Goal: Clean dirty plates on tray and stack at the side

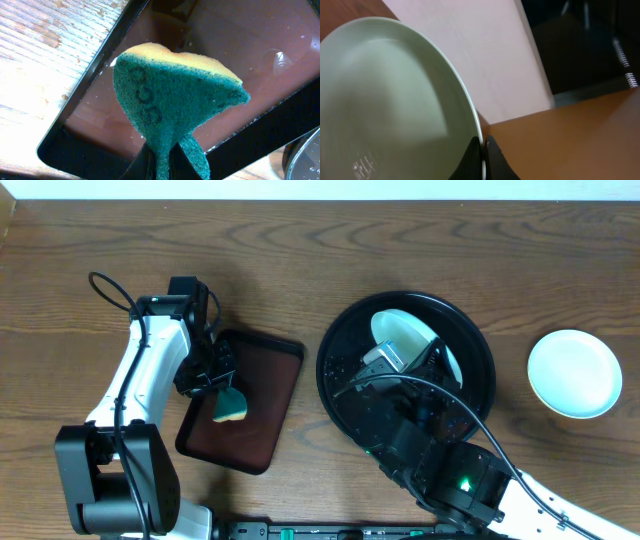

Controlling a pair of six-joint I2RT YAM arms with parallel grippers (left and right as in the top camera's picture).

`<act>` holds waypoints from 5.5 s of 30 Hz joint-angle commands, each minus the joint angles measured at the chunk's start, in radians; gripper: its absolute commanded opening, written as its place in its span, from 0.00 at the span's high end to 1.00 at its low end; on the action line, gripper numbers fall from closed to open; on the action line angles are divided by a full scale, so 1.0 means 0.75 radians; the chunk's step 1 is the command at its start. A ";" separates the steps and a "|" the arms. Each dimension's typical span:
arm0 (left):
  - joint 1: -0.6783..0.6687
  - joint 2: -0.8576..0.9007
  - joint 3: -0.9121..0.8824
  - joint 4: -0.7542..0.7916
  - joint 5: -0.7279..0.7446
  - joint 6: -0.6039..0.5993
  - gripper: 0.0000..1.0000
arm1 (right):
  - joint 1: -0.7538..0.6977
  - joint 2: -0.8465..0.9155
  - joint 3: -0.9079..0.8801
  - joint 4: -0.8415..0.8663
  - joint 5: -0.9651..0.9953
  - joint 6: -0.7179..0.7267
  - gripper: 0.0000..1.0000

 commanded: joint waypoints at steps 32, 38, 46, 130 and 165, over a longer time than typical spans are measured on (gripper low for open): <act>0.006 -0.011 -0.006 -0.014 0.032 0.028 0.92 | -2.302 0.189 0.021 -0.253 -1.745 1.159 0.99; 0.006 -0.011 -0.006 -0.014 0.032 0.028 0.92 | -2.389 0.421 0.021 -0.195 -1.685 1.159 0.99; 0.006 -0.011 -0.006 -0.019 0.032 0.036 0.92 | -2.388 0.455 0.031 -0.129 -1.828 1.054 0.70; -0.022 -1.278 0.112 -0.241 0.226 0.176 0.19 | -1.362 -1.083 -0.445 -0.100 -2.142 0.416 0.01; -0.022 -1.278 0.112 -0.241 0.226 0.176 0.19 | -1.400 -1.468 -1.220 0.578 -2.147 0.416 0.01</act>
